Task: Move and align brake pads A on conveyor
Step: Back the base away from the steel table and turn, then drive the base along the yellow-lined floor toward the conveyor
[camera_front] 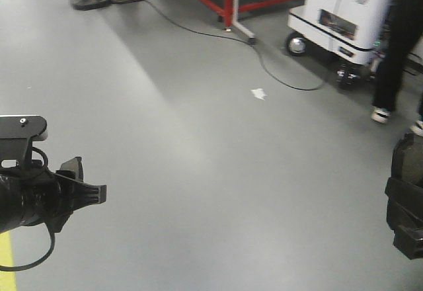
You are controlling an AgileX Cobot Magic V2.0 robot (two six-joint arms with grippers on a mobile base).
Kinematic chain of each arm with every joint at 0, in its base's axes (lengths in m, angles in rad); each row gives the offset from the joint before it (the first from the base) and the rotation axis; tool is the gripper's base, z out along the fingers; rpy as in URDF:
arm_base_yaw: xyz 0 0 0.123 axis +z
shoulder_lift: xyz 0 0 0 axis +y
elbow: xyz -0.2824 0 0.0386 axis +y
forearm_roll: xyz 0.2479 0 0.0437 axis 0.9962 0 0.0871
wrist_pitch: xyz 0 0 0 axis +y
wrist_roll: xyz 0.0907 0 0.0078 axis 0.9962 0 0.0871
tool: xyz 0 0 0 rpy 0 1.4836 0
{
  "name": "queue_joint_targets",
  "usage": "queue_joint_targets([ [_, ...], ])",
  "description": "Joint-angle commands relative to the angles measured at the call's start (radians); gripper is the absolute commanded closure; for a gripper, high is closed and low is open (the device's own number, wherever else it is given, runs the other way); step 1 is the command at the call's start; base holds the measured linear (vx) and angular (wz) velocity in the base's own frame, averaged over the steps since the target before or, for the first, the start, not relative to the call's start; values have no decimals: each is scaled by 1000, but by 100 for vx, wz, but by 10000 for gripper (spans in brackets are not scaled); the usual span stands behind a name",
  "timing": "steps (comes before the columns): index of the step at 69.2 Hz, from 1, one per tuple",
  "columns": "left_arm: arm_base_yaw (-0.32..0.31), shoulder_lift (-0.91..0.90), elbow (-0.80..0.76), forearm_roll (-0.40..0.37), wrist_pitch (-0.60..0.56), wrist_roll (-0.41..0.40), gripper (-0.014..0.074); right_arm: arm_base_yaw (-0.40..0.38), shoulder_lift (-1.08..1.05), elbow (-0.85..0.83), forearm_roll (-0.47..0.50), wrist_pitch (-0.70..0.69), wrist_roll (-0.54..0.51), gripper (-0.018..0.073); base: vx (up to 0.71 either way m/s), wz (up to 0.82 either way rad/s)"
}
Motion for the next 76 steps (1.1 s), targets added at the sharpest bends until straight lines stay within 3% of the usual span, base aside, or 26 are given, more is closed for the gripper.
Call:
queue_joint_targets([
  [1,1,-24,-24,34,-36,-2,430,-4,-1,-31,-15,-89,-11,536,14,54],
  [50,1,-24,-24,34,-36,-2,430,-4,-1,-31,-15,-90,-11,536,17,61],
  [76,1,-24,-24,34,-36,-2,430,-4,-1,-31,-15,-90,-11,536,23,29],
])
